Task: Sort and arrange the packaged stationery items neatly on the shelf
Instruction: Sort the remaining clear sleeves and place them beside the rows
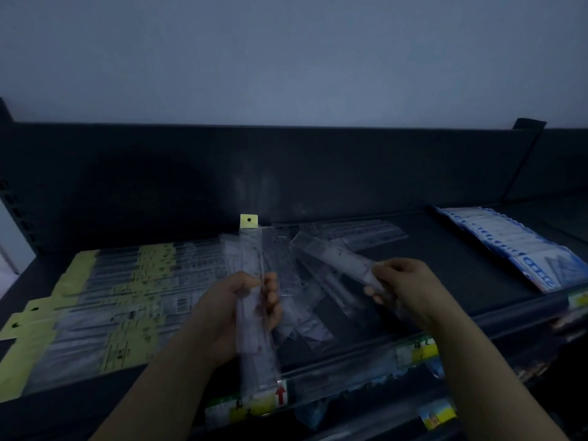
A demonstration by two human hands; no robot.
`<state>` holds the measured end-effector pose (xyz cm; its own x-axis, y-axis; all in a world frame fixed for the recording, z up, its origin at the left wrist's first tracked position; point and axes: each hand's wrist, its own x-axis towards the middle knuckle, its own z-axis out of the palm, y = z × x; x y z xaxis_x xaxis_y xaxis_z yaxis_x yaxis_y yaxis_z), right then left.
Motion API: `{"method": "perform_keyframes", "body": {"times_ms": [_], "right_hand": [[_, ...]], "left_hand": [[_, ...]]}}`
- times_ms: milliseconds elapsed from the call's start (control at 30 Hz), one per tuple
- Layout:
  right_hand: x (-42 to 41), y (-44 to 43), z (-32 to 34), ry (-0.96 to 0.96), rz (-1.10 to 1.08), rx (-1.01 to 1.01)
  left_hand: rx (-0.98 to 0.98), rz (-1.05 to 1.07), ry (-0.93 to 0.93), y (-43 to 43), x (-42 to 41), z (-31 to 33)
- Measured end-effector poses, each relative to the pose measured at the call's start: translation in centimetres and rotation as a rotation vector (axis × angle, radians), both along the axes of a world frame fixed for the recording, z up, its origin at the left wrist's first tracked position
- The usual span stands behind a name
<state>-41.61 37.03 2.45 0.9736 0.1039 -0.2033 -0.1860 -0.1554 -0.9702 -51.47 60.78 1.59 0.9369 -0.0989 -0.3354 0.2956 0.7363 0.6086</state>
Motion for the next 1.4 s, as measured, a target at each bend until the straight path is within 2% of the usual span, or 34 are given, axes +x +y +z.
{"method": "perform_keyframes", "body": {"times_ms": [100,200,333,500,567,633,667,700,767,833,867,1133,1200,1300,1333,1400], "right_hand": [[-0.4,-0.9,0.7,0.004,0.087,0.136],[-0.3,-2.1,1.1,-0.01,0.265,0.228],[0.2,-2.6,1.0,0.027,0.526,0.159],[0.3,0.6,1.1,0.03,0.489,0.056],[0.1,2.4,1.2,0.034,0.457,0.133],[0.3,3.5,1.0,0.034,0.363,0.239],[0.4,3.8,0.8,-0.009,0.294,0.188],[0.7,3.9,0.4,-0.097,0.223,0.011],[1.1,3.5,-0.4,-0.256,0.192,-0.515],[0.8,3.1,-0.7,-0.246,0.255,-0.86],[0.7,3.1,-0.8,-0.216,0.283,-0.905],[1.0,2.9,-0.9,-0.105,0.307,-0.742],[0.7,2.5,-0.8,-0.163,0.208,-0.558],[0.0,1.3,0.4,-0.133,0.088,-0.004],[-0.1,0.7,1.0,-0.111,0.106,0.106],[-0.3,-0.5,2.1,-0.074,0.266,0.126]], "left_hand": [[0.003,0.036,0.016,-0.2,-0.1,0.5],[-0.019,0.043,0.047,0.0,-0.3,1.0],[0.046,-0.082,0.044,0.4,-0.8,1.8],[0.143,-0.394,0.058,-0.9,-1.6,2.2],[0.15,-0.464,0.041,-1.3,-1.8,2.0],[0.132,-0.416,0.04,-1.6,-1.9,1.8],[0.128,-0.373,0.045,-1.6,-1.8,1.6],[0.126,-0.332,0.05,-1.4,-1.7,1.3],[0.105,-0.261,0.037,-0.8,-1.7,0.9],[0.07,-0.205,-0.01,-0.2,-1.8,0.8],[0.058,-0.184,-0.03,0.0,-1.9,0.8],[0.053,-0.086,0.001,0.5,-1.7,0.5],[0.052,-0.077,-0.001,0.9,-1.7,0.4],[0.063,-0.047,0.008,1.2,-1.6,0.5],[0.074,-0.034,0.021,1.3,-1.5,0.6],[0.096,-0.027,0.05,1.6,-1.3,0.6]]}}
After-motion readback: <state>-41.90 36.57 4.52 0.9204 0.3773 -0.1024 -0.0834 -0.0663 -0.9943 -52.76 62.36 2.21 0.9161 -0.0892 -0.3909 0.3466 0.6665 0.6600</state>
